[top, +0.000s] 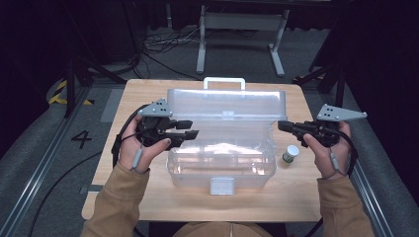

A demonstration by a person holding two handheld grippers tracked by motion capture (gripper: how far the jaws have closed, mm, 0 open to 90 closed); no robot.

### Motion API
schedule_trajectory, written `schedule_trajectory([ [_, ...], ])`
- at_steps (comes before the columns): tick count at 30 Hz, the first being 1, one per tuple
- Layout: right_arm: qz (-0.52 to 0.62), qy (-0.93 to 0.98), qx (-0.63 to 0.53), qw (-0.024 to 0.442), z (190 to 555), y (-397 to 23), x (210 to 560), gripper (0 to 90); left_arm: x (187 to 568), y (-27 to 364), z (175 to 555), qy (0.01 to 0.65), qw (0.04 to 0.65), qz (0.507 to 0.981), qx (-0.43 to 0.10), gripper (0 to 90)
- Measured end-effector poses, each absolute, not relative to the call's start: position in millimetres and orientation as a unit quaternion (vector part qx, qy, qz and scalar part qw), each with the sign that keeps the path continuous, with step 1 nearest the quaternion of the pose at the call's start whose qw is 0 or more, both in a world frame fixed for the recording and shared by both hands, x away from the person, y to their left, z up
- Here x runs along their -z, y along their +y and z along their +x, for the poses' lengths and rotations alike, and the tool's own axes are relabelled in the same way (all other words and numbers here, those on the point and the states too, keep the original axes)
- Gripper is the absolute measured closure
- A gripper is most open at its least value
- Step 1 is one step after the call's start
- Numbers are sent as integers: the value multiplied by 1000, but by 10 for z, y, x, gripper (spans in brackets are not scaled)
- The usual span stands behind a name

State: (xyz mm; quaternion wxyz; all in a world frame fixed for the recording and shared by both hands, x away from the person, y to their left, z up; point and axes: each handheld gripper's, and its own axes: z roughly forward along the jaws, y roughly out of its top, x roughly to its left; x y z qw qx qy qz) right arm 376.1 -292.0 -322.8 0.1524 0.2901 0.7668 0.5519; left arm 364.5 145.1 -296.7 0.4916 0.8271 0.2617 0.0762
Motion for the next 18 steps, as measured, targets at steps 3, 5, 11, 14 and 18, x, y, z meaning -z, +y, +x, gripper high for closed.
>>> schedule_trajectory([
  [3,290,766,-553,155,3761,-2919,3229,900,3033,1475,3651,267,500,821,-71,642],
  [5,290,764,-555,157,3763,-2919,3232,900,3084,1485,3674,275,495,821,-74,673],
  [11,289,761,-557,163,3765,-2918,3236,900,3201,1524,3703,296,508,802,-105,754],
  [14,287,762,-557,165,3762,-2915,3240,900,3269,1586,3748,329,502,792,-111,829],
  [18,288,764,-553,165,3771,-2921,3251,900,3314,1647,3784,355,498,782,-122,867],
])
